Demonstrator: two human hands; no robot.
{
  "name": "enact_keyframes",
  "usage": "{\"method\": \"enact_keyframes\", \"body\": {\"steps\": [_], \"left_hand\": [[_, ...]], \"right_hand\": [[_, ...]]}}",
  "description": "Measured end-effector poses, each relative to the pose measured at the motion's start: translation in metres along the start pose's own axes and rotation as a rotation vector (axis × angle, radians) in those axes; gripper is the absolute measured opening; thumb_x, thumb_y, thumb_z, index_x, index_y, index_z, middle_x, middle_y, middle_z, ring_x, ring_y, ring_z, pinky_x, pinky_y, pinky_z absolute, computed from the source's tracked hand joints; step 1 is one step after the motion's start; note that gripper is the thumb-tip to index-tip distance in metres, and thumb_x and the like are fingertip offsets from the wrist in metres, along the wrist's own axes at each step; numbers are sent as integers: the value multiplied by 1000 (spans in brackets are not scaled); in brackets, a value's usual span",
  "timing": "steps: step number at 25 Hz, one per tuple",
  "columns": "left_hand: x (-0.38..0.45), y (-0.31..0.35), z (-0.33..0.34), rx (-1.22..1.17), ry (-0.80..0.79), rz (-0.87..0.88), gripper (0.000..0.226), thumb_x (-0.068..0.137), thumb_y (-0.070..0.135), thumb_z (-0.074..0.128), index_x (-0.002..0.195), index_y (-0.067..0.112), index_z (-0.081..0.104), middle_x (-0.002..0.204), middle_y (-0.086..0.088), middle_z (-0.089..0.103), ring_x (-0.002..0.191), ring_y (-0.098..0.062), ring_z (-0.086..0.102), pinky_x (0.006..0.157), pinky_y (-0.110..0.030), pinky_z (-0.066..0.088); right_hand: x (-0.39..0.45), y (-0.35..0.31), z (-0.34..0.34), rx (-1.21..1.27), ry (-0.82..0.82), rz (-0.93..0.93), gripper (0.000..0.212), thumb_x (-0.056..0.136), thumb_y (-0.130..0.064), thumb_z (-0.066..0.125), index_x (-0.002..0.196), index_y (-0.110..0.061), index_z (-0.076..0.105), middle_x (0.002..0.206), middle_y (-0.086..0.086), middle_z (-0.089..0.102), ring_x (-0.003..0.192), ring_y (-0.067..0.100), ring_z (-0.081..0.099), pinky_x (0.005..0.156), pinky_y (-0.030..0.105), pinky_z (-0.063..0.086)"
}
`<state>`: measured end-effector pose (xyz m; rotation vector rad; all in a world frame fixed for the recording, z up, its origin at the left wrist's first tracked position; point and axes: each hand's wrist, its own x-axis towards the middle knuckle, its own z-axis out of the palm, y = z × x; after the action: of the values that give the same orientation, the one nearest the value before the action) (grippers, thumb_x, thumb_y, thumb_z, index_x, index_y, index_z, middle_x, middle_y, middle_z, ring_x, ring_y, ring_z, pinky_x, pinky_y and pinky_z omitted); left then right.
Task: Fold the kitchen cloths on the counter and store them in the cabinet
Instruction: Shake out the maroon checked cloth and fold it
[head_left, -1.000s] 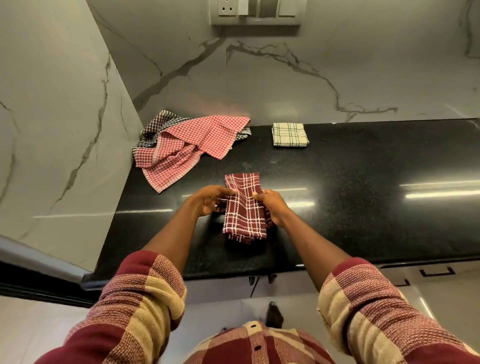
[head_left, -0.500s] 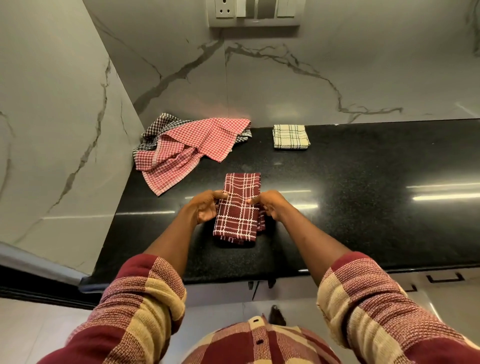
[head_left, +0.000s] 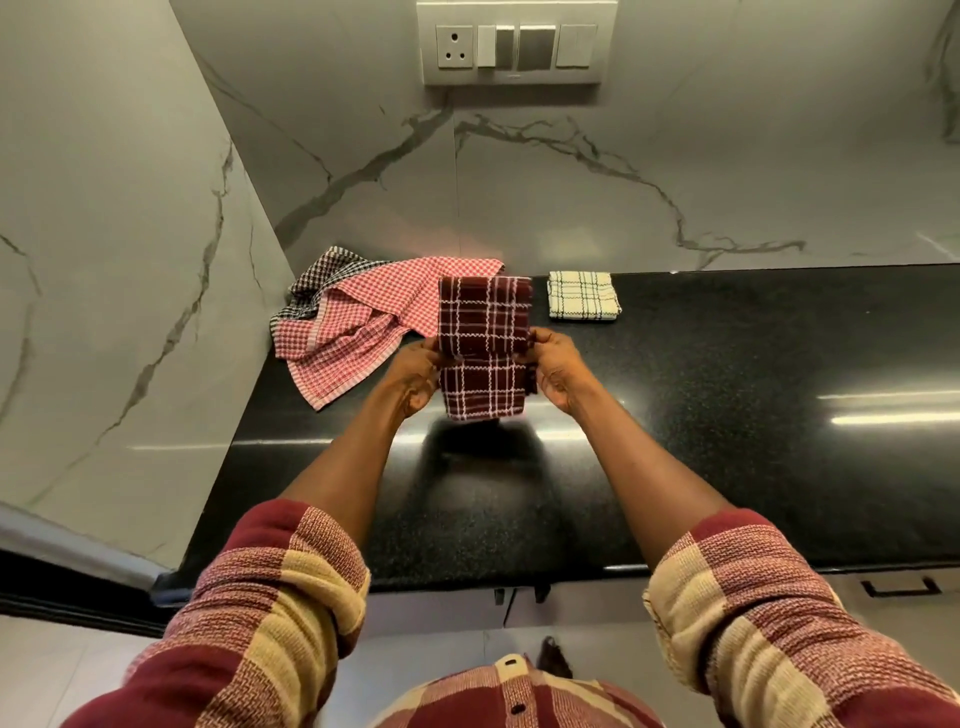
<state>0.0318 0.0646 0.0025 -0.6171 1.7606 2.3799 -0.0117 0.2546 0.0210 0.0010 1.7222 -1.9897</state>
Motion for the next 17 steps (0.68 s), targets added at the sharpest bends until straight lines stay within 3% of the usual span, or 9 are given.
{"method": "enact_keyframes", "body": {"steps": [3, 6, 9, 12, 14, 16, 17], "left_hand": [[10, 19, 12, 74, -12, 206, 24, 88, -3, 58, 82, 13, 75, 86, -6, 75, 77, -21, 69, 70, -33, 58], [21, 25, 23, 117, -14, 257, 14, 86, 3, 64, 89, 12, 75, 94, -11, 75, 78, -22, 71, 68, -33, 60], [33, 22, 42, 15, -1, 231, 18, 89, 4, 61, 88, 15, 75, 90, -9, 75, 75, -22, 71, 68, -37, 61], [53, 24, 66, -89, -46, 153, 28, 96, 14, 44, 97, 18, 71, 97, -9, 72, 81, -24, 70, 75, -46, 59], [65, 27, 77, -164, -130, 88, 26, 94, 26, 46, 107, 16, 66, 98, -8, 72, 85, -25, 70, 74, -44, 58], [77, 27, 87, 3, -206, -1, 28, 92, 28, 57, 117, 16, 60, 96, -5, 75, 83, -22, 72, 66, -39, 59], [85, 25, 94, 116, -224, -38, 33, 90, 18, 62, 123, 17, 56, 98, -5, 74, 83, -21, 72, 64, -36, 59]], "right_hand": [[7, -19, -14, 7, 9, -126, 26, 88, 9, 50, 78, -9, 67, 84, 9, 68, 64, 17, 64, 50, 26, 51], [15, -22, -35, 15, -47, -102, 21, 91, -11, 48, 89, -13, 69, 94, 8, 68, 78, 19, 62, 67, 31, 50], [24, -19, -51, 67, -110, -29, 26, 87, -32, 62, 107, -15, 63, 99, 6, 68, 82, 21, 65, 71, 35, 53], [36, -17, -67, 18, -148, 41, 40, 78, -6, 74, 115, -12, 60, 104, 9, 73, 90, 23, 73, 73, 37, 59], [49, -18, -79, 4, -41, 29, 53, 73, 7, 74, 122, -4, 55, 112, 15, 70, 96, 27, 71, 80, 39, 59], [64, -20, -91, 35, 86, -7, 61, 72, 10, 74, 126, 0, 49, 115, 17, 67, 98, 30, 69, 84, 43, 58], [73, -23, -98, 55, 135, -16, 62, 72, 10, 74, 127, 0, 46, 116, 18, 65, 98, 30, 68, 83, 43, 58]]}}
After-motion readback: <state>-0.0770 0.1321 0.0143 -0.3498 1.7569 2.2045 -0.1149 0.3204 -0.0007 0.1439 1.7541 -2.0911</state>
